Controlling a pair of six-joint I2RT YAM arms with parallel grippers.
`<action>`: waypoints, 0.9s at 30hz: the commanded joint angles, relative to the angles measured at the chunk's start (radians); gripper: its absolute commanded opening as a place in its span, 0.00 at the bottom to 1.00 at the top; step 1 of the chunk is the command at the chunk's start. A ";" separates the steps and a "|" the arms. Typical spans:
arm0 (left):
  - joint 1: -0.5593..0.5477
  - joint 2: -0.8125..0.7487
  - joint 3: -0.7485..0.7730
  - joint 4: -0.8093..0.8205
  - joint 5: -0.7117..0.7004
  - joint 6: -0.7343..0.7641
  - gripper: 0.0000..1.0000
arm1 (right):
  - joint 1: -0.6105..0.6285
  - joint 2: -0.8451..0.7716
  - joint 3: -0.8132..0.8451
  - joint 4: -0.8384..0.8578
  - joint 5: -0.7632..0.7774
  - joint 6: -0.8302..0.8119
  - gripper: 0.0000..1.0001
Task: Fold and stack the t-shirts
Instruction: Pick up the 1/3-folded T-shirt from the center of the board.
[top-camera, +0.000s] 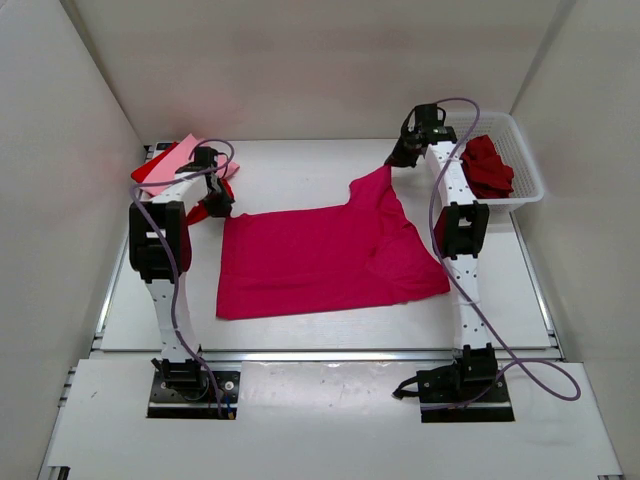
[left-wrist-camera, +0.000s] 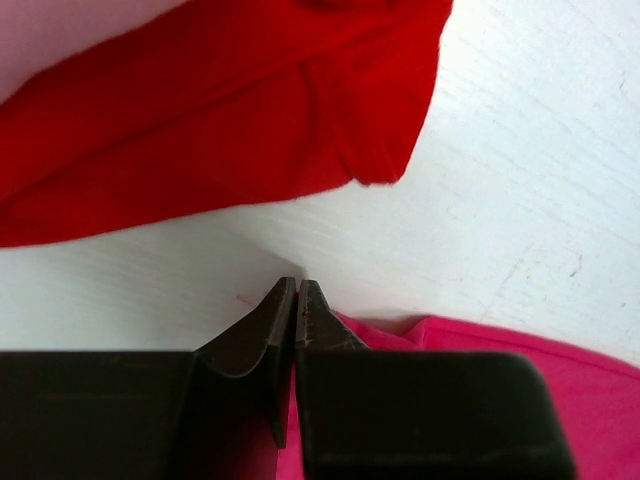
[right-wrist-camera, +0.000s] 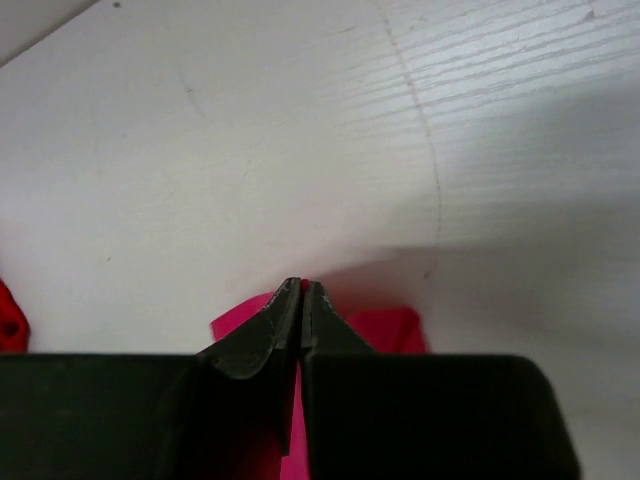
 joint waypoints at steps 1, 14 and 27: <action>0.000 -0.120 -0.023 0.003 0.023 -0.006 0.00 | 0.024 -0.177 0.024 -0.052 0.018 -0.078 0.00; 0.021 -0.319 -0.202 -0.035 0.027 0.014 0.00 | 0.136 -0.242 0.024 -0.405 0.144 -0.185 0.01; 0.018 -0.425 -0.285 -0.068 0.052 0.043 0.00 | 0.222 -0.541 -0.309 -0.428 0.340 -0.195 0.00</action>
